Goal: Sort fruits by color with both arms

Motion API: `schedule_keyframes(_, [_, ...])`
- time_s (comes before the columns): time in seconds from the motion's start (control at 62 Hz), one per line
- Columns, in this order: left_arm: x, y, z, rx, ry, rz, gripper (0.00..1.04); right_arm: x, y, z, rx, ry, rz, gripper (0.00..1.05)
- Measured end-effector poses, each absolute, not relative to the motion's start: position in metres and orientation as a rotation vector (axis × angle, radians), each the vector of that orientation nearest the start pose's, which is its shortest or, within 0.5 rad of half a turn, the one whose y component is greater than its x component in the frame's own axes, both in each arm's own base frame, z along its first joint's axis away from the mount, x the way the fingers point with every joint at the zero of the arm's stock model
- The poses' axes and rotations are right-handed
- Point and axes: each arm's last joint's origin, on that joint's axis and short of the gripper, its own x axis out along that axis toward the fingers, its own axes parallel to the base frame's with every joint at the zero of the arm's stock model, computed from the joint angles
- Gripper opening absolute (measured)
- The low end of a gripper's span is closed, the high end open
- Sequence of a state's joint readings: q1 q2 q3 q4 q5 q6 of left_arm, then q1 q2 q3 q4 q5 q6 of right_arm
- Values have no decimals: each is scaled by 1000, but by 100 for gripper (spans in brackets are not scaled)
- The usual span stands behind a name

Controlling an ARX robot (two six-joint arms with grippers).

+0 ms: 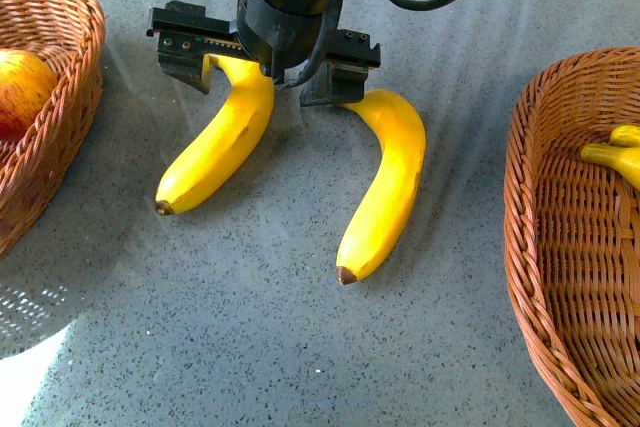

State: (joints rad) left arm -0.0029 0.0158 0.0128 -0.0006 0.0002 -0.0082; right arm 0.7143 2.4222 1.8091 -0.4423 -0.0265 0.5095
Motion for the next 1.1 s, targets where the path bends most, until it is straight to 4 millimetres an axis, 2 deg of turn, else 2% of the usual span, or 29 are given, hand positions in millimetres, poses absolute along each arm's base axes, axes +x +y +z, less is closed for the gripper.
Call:
schedule_keyframes(0.048, [98, 0, 167, -8, 4, -3, 96, 378, 329, 101, 84, 1145, 388, 94])
schedule_keyframes(0.306, [98, 0, 167, -8, 4, -3, 96, 376, 327, 97, 84, 1160, 389, 52])
schedule_keyframes(0.435, [98, 0, 167, -8, 4, -3, 96, 375, 326, 96, 97, 1164, 389, 38])
schedule_keyframes(0.629, [98, 0, 167, -8, 4, -3, 96, 366, 312, 97, 114, 1174, 394, 35])
schedule_keyframes(0.774, [98, 0, 167, -8, 4, -3, 96, 369, 294, 106, 164, 1157, 398, 35])
schedule_keyframes(0.855, [98, 0, 167, -8, 4, -3, 96, 371, 283, 119, 192, 1121, 399, 35])
schedule_keyframes(1.0, [98, 0, 167, -8, 4, -3, 96, 372, 254, 160, 243, 993, 403, 35])
schedule_keyframes(1.097, [98, 0, 167, -8, 4, -3, 96, 366, 231, 184, 247, 918, 412, 35])
